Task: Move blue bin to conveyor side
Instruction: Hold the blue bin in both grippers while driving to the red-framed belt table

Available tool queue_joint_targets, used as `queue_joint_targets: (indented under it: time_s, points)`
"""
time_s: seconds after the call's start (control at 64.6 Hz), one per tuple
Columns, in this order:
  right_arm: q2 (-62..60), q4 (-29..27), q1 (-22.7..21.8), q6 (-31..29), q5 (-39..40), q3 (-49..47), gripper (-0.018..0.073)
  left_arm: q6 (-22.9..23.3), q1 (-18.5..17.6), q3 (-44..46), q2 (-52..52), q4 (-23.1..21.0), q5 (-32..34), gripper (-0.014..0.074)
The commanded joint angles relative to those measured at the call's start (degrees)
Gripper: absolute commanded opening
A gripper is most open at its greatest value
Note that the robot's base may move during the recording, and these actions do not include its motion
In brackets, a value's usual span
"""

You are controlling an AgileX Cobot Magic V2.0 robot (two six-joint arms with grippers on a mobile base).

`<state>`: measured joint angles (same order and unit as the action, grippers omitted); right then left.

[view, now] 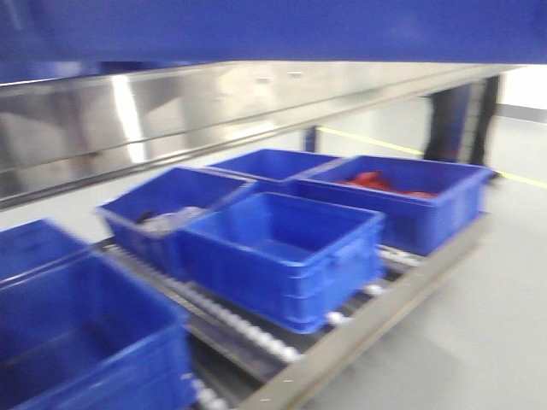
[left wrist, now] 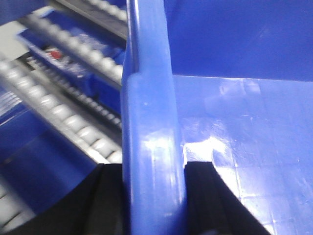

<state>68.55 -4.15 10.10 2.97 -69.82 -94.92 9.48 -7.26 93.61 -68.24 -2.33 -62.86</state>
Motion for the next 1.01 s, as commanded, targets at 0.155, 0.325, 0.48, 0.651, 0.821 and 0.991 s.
queue_joint_targets:
  time_s: [0.155,0.325,0.48,0.651,0.821,0.991]
  points:
    - [-1.24,0.13,-0.08,-0.88,5.91,-0.86,-0.0080,-0.74,-0.52,0.94,1.11,-0.92,6.08,-0.0018]
    - [-1.24,0.13,-0.08,-0.88,5.91,-0.86,-0.0080,-0.74,-0.52,0.94,1.11,-0.92,6.08,-0.0018]
    - [-1.24,0.13,-0.08,-0.88,5.91,-0.86,-0.0080,-0.74,-0.52,0.94,1.11,-0.92,6.08,-0.0018]
    - [-1.24,0.13,-0.08,-0.88,5.91,-0.86,-0.0080,-0.74,-0.52,0.94,1.11,-0.92,6.08,-0.0018]
    - [-1.24,0.13,-0.08,-0.88,5.91,-0.86,-0.0080,-0.74,-0.52,0.94,1.11,-0.92,6.08,-0.0018]
    - [-1.24,0.13,-0.08,-0.88,5.91,-0.86,-0.0080,-0.74,-0.52,0.94,1.11,-0.92,6.15,-0.0018]
